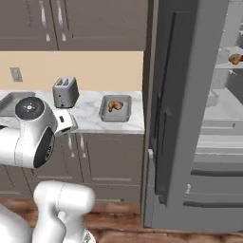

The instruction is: Place one mushroom and one chicken drumstick in each tupperware on the nearby counter, to pack two identical lunches.

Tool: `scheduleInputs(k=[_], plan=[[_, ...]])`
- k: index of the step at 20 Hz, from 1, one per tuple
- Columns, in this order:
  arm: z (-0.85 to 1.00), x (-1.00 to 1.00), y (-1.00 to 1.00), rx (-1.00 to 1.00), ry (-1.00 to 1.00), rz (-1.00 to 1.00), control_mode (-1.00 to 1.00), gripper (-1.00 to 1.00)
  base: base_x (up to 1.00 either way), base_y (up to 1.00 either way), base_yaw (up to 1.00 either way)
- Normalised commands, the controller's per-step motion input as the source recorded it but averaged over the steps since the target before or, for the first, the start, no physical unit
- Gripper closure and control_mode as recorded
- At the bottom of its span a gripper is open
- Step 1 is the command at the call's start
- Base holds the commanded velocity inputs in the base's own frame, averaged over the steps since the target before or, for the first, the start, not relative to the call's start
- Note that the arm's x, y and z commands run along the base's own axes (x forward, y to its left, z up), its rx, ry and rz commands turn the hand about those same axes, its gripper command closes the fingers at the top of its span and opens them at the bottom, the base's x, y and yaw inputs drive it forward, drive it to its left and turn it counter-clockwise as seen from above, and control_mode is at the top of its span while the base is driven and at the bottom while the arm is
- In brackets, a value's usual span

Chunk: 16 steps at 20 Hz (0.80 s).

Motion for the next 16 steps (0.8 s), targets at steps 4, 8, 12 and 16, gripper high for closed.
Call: scheduleInputs(k=[4,8,12,16], plan=[[0.0,0.0,0.0,0.0,0.0,0.0,1.0,-1.0,-1.0,-0.04,0.0],[0.0,0.0,0.0,0.0,0.0,0.0,1.0,-1.0,-0.97,-0.15,0.0],[0.0,0.0,0.0,0.0,0.0,0.0,1.0,-1.0,-0.43,-0.66,0.0],[0.0,0.0,0.0,0.0,0.0,0.0,1.0,-1.0,0.0,-0.91,0.0]])
